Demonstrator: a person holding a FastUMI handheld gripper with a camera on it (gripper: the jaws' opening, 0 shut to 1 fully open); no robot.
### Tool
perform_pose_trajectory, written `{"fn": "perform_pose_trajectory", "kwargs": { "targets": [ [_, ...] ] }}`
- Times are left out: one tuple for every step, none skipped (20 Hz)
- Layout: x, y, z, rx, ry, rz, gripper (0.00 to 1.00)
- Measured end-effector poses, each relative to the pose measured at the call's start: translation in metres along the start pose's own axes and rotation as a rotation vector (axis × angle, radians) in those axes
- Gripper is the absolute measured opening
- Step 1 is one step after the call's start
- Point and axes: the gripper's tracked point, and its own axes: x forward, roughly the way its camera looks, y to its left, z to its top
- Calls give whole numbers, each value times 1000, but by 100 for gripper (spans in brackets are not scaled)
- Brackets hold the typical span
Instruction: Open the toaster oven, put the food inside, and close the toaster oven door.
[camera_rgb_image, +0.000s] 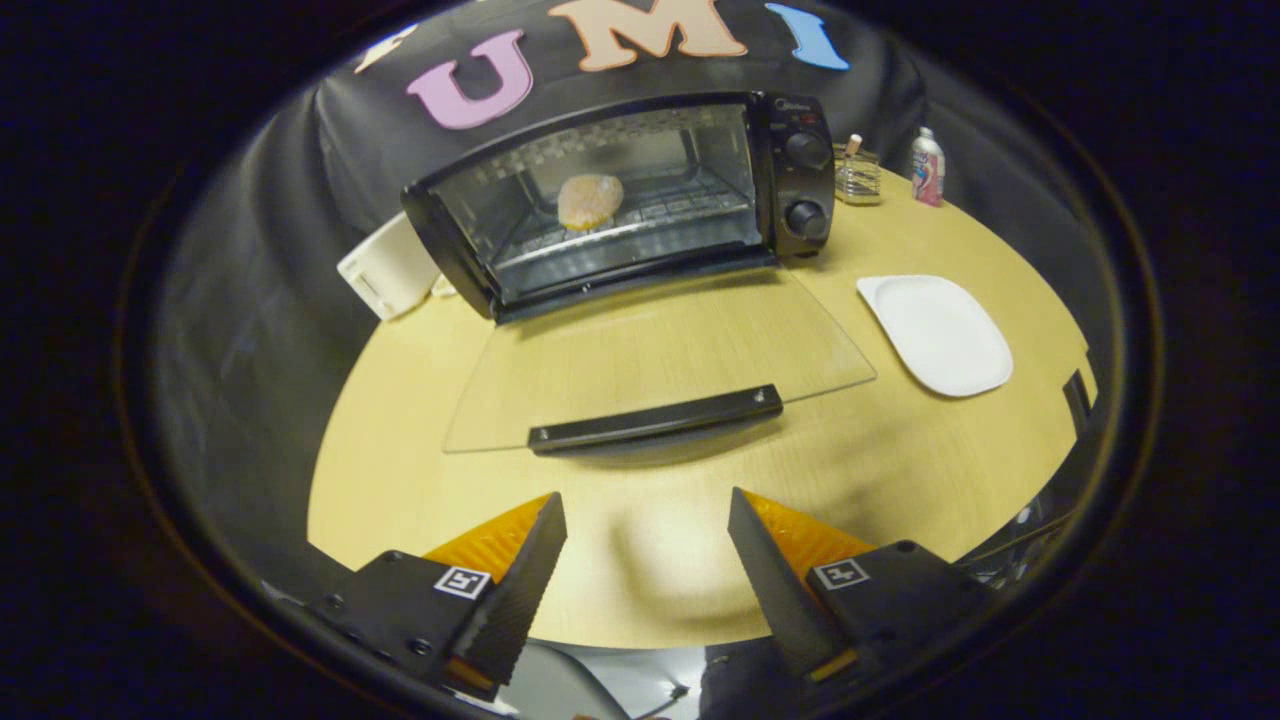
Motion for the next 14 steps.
{"fn": "perform_pose_trajectory", "kwargs": {
  "targets": [
    [3, -2, -5, -17, 19, -15, 100],
    [7, -5, -9, -30, 34, -25, 100],
    [10, -7, -10, -40, 49, -22, 100],
    [12, -7, -6, -51, 33, -30, 100],
    [13, -6, -4, -49, 29, -28, 100],
    [18, -7, -3, -47, 27, -30, 100],
    [21, -7, 1, -48, 20, -32, 100],
    [23, -7, 3, -47, 20, -37, 99],
    [24, -7, 6, -45, 16, -37, 99],
    [28, -5, 8, -41, 17, -37, 100],
    [29, -5, 11, -37, 15, -38, 100],
    [31, -5, 13, -33, 18, -38, 100],
    [33, -4, 14, -26, 17, -39, 100],
    [33, -4, 15, -21, 23, -40, 100]
  ]
}}
